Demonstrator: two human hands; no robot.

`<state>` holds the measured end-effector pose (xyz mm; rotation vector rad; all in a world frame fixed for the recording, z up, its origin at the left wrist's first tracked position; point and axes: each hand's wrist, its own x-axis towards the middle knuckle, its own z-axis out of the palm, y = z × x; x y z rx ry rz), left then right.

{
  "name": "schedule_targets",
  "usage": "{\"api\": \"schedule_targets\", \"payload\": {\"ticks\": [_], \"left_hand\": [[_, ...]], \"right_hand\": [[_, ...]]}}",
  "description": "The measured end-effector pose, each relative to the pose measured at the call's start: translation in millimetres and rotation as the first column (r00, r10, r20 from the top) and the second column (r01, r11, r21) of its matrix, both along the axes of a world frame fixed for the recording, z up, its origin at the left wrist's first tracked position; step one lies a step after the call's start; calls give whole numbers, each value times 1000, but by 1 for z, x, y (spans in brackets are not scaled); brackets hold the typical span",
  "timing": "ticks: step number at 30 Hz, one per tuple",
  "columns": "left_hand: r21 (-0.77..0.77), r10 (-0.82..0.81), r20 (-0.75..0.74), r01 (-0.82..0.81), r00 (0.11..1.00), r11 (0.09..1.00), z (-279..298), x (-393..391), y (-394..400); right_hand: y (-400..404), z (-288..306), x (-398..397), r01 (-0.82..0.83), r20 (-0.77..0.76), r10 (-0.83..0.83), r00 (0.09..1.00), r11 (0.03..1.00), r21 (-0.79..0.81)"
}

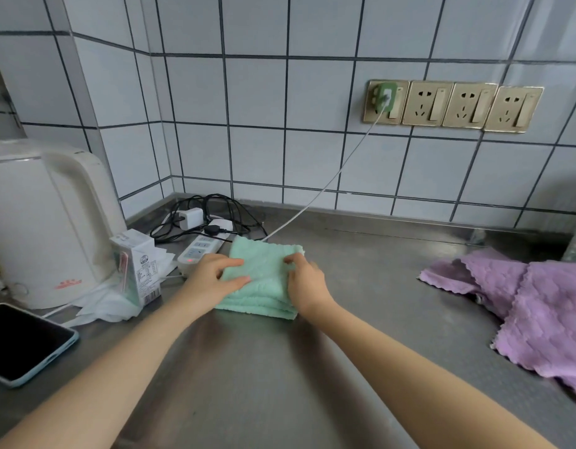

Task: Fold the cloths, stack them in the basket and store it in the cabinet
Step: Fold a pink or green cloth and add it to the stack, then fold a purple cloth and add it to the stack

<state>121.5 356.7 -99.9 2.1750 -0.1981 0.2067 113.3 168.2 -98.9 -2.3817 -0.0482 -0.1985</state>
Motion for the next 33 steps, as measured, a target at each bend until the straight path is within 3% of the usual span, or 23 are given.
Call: {"api": "schedule_targets", "payload": {"ticks": [3,7,11,15,19,25,33], "left_hand": [[159,30,48,-37,998,987,0,1,-4],[264,104,2,-100,995,959,18,-1,-15],[335,118,145,-161,982,928,39,-16,-34],[248,32,230,-90,973,964,51,-48,-73],[35,-27,107,24,994,999,55,-83,-133],[-71,-220,22,221,975,973,42,-122,-234],[-186,-360,-212,324,909,928,18,-139,-347]], "right_hand": [[-1,-2,1,17,-48,-21,999,997,-79],[-15,12,-10,-6,-127,-10,992,993,-122],[-47,30,-42,-63,-127,38,991,978,-201],[-95,46,-96,-94,-77,77,994,964,-250],[-148,56,-150,-69,77,95,993,955,-290],[-235,50,-205,85,162,-28,986,930,-357],[-351,47,-225,304,165,-259,952,723,-621]]}}
